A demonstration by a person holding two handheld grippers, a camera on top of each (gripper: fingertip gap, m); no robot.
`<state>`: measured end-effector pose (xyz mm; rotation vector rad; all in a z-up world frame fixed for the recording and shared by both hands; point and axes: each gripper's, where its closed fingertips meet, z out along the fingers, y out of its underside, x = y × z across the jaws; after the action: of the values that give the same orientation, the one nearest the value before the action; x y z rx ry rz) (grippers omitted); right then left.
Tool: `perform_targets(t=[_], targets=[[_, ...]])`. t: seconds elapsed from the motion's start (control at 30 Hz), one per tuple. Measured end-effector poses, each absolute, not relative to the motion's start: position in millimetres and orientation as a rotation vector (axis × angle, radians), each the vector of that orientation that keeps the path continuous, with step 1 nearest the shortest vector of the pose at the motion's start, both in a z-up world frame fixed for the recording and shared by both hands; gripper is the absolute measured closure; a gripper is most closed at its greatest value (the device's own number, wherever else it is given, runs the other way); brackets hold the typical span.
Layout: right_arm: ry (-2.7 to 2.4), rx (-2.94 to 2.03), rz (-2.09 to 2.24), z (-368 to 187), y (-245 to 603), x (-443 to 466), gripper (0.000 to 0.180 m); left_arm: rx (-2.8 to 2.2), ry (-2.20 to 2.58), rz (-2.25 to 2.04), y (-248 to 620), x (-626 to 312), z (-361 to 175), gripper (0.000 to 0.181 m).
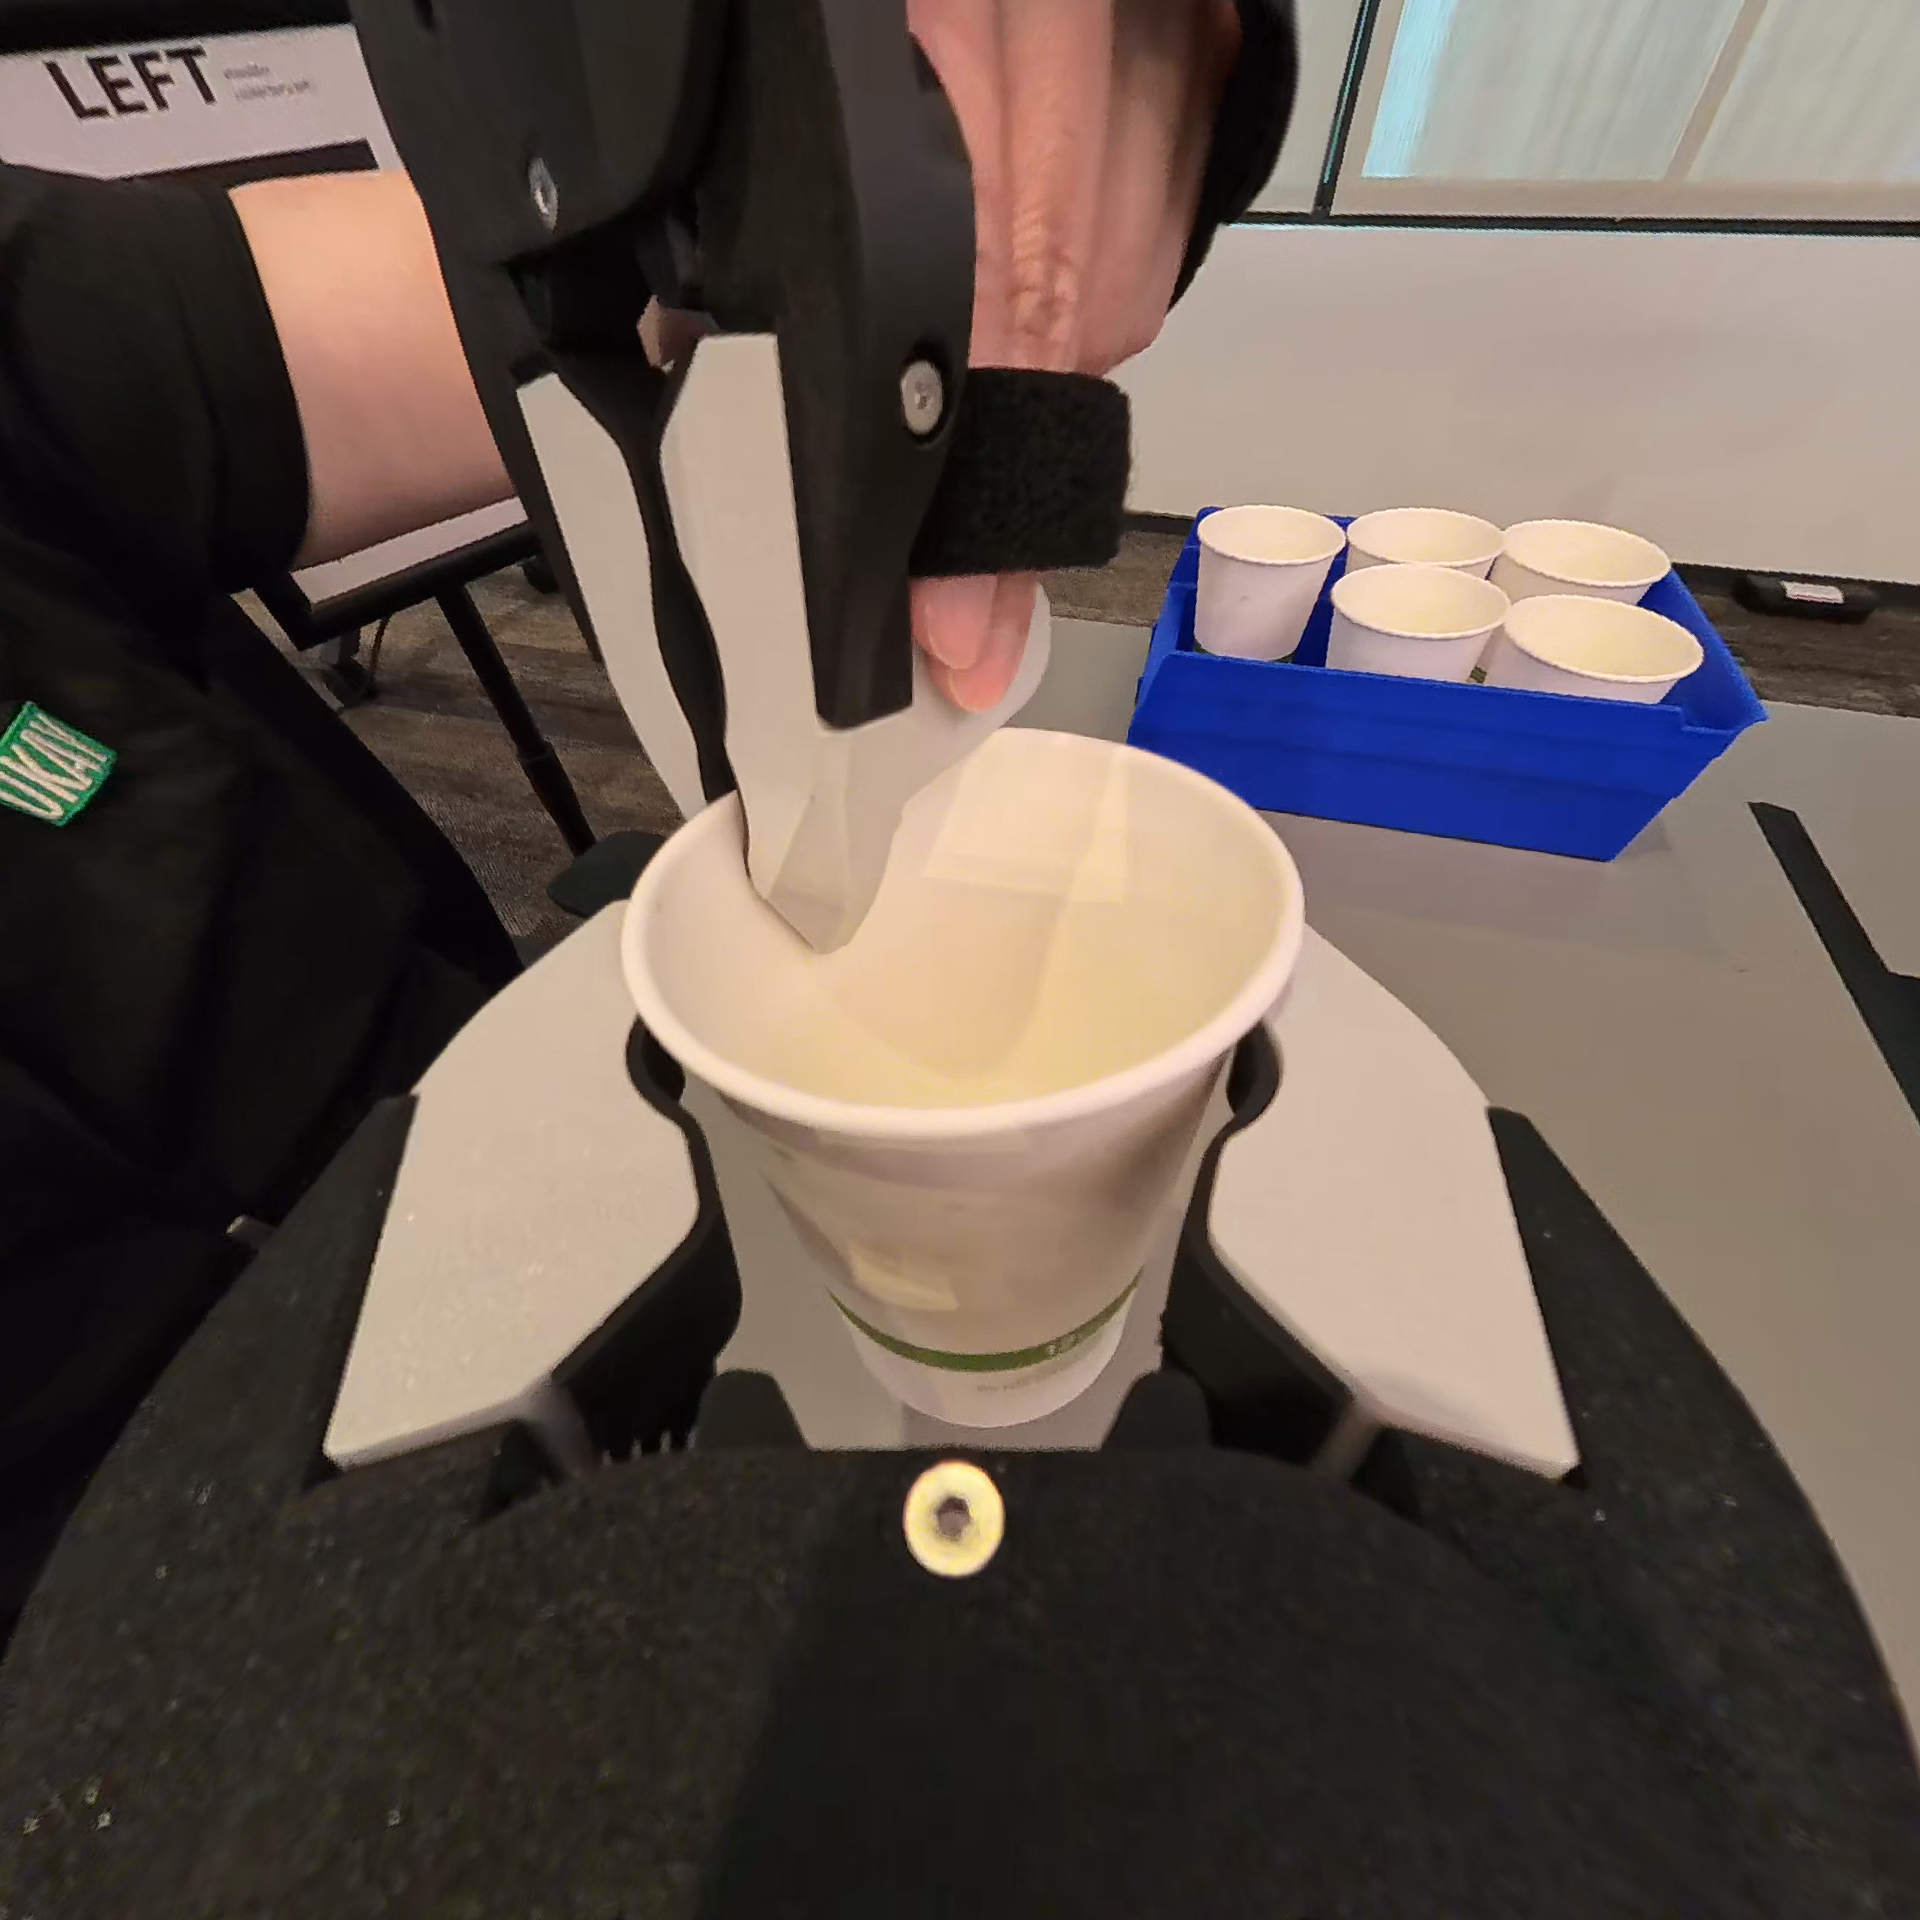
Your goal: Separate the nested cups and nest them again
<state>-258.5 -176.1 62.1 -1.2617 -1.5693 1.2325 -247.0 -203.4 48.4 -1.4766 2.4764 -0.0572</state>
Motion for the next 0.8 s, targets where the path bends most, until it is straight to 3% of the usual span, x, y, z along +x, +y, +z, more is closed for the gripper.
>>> perform_targets(t=[0.8], targets=[[-1.581, -1.237, 1.221, 56.7, -169.0, -254.0, 0.087, -1.471, 2.461, -0.031, -198.5, -247.1, 48.0, 0.181]])
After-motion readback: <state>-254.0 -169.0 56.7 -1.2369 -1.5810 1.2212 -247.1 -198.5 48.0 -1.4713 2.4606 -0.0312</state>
